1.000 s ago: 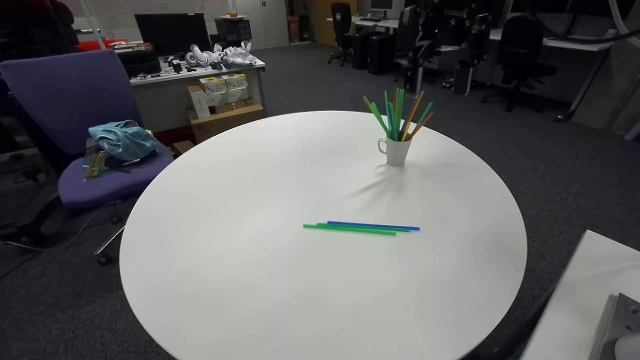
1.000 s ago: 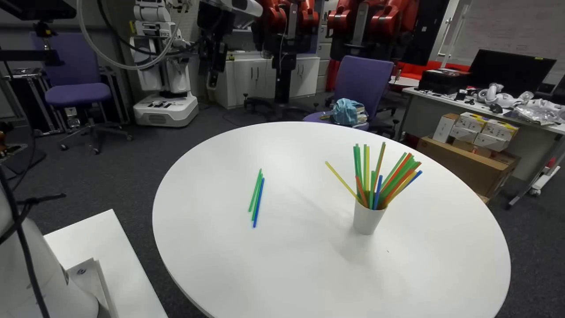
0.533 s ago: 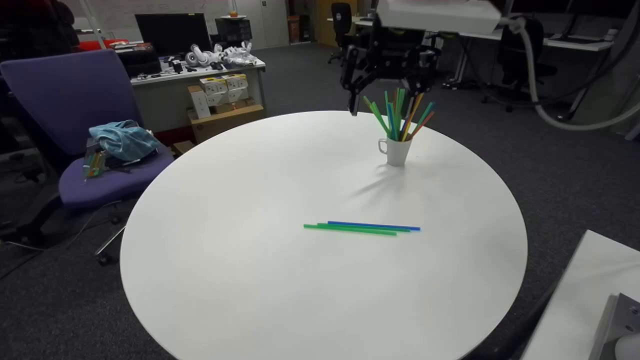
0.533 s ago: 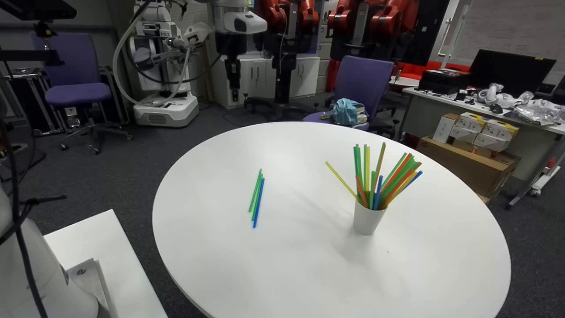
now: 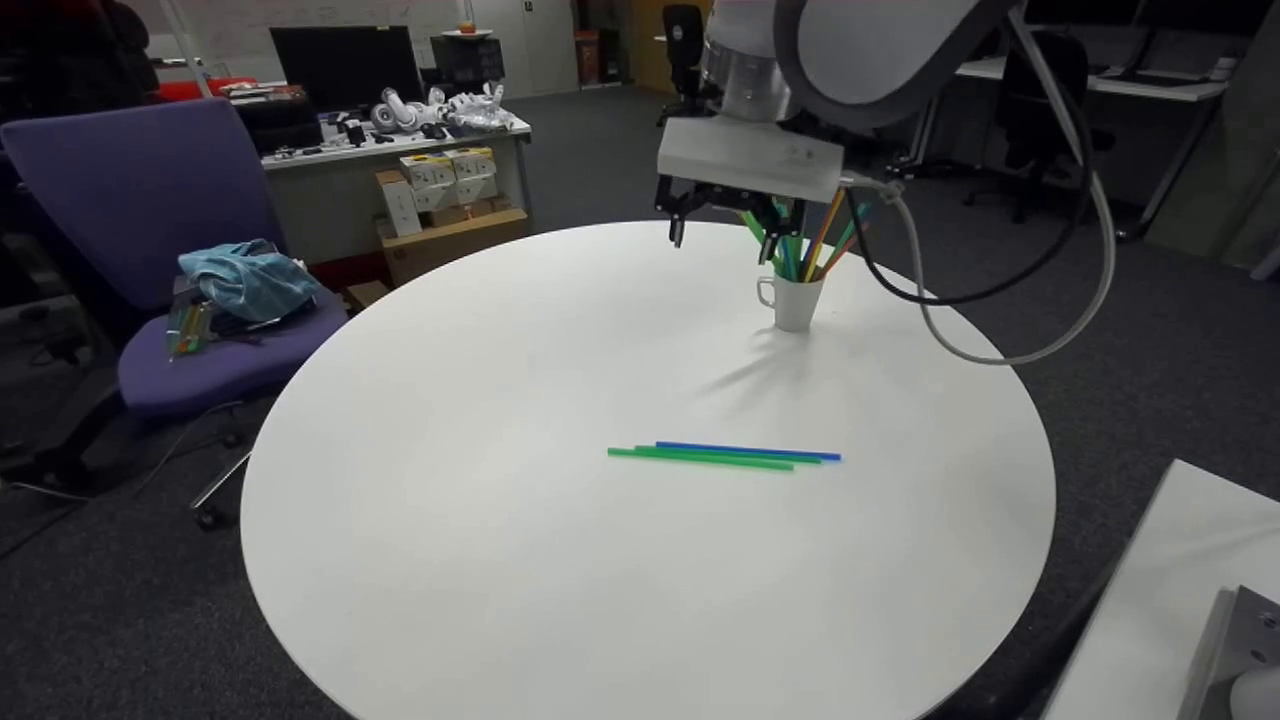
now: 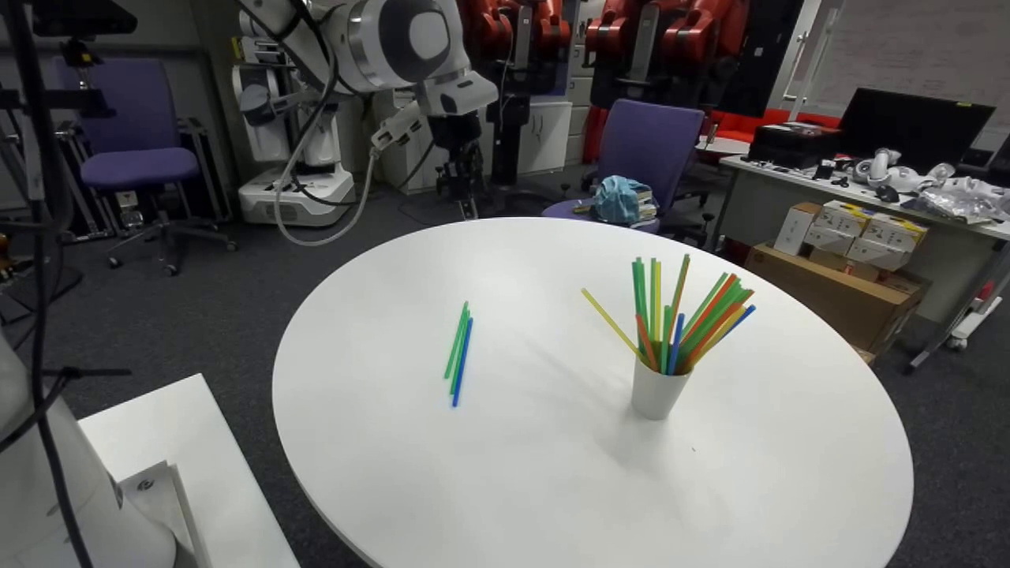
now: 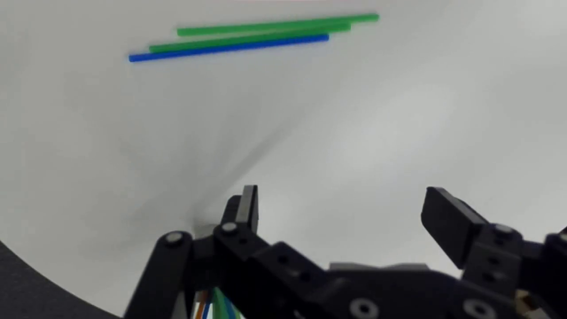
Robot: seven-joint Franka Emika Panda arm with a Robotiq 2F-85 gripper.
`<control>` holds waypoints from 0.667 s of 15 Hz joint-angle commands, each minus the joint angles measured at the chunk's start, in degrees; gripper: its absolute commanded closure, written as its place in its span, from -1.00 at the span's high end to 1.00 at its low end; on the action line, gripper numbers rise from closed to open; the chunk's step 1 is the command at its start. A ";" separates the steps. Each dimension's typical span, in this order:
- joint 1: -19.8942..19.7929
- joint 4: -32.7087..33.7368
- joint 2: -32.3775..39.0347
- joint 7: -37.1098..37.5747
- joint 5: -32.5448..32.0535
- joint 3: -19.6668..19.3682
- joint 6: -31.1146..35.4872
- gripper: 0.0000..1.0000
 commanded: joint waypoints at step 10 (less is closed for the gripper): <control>0.21 3.58 3.12 49.69 -43.93 -8.82 -7.27 1.00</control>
